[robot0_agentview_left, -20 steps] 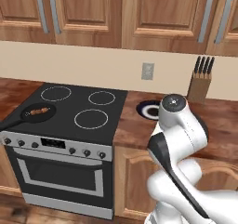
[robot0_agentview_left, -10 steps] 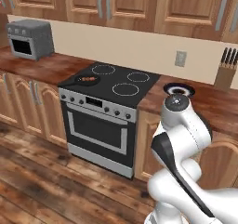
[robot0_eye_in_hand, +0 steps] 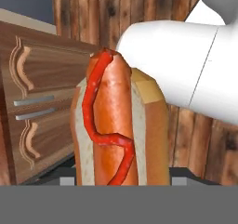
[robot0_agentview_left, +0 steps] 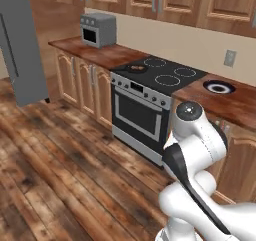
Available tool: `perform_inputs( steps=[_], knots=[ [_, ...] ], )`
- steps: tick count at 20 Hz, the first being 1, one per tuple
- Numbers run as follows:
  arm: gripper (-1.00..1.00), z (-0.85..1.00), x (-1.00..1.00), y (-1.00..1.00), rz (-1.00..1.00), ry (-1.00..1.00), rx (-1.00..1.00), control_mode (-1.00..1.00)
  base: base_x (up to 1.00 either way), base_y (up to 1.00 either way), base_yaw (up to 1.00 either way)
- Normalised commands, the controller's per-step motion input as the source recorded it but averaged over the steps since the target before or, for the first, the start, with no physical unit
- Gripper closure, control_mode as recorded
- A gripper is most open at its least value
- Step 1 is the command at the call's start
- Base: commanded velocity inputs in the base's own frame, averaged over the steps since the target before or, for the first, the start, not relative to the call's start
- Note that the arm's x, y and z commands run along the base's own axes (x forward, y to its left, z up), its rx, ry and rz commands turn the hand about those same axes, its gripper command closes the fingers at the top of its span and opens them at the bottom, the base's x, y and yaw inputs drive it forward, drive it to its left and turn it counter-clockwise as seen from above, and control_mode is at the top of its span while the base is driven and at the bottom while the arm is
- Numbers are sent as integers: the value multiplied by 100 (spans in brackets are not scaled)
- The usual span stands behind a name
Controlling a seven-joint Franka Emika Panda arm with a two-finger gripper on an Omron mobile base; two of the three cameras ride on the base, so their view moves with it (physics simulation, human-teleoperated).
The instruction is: Place the cold items (bell pepper and lemon) from the fridge in one tupperware on the dining counter. Place the warm items (kebab skewer and hot dog) in the stove area in another tupperware.
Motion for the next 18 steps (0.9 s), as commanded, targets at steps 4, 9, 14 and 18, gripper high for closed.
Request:
perform_inputs(
  steps=[4, 9, 14, 18],
  knots=[
    [100, 0, 0, 0, 0, 0, 0, 100, -100, -52, 31],
    [100, 0, 0, 0, 0, 0, 0, 100, -100, -16, 15],
    [100, 0, 0, 0, 0, 0, 0, 100, -100, 56, 2],
    [100, 0, 0, 0, 0, 0, 0, 100, -100, 97, 0]
  ],
)
